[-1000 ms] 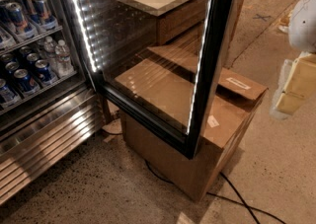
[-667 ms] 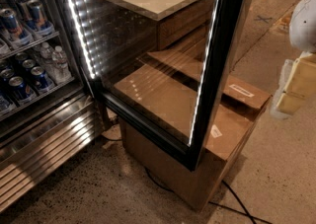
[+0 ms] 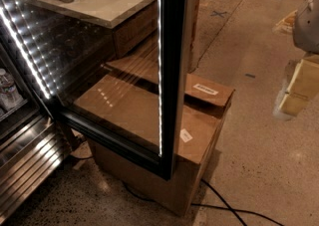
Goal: Close right fridge door
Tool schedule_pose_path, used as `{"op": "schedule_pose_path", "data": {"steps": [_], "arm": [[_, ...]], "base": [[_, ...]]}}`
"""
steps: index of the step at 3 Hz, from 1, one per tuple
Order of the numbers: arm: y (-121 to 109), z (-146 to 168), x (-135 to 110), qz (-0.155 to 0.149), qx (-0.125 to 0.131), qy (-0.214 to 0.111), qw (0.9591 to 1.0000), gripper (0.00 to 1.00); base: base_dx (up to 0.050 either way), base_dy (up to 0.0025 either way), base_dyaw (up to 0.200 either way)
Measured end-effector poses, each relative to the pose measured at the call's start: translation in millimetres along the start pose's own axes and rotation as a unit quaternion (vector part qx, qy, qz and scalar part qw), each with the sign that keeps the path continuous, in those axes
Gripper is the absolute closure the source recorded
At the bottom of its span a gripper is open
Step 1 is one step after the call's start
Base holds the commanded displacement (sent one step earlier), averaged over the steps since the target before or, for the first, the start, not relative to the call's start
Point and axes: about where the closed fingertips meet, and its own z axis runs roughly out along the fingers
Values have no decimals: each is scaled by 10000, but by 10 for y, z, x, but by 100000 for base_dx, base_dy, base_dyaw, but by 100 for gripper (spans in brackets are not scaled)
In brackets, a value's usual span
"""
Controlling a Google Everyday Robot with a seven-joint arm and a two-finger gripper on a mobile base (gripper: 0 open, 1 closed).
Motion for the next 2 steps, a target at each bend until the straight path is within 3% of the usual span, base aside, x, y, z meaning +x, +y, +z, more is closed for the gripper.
{"op": "schedule_pose_path", "data": {"steps": [1,2], "arm": [[-97,-65,-60,-55,85,-8,9999,0],[-394,-147,-185,-129,158,51,9998,0]], "base": [[0,0,0],[0,0,0]]}}
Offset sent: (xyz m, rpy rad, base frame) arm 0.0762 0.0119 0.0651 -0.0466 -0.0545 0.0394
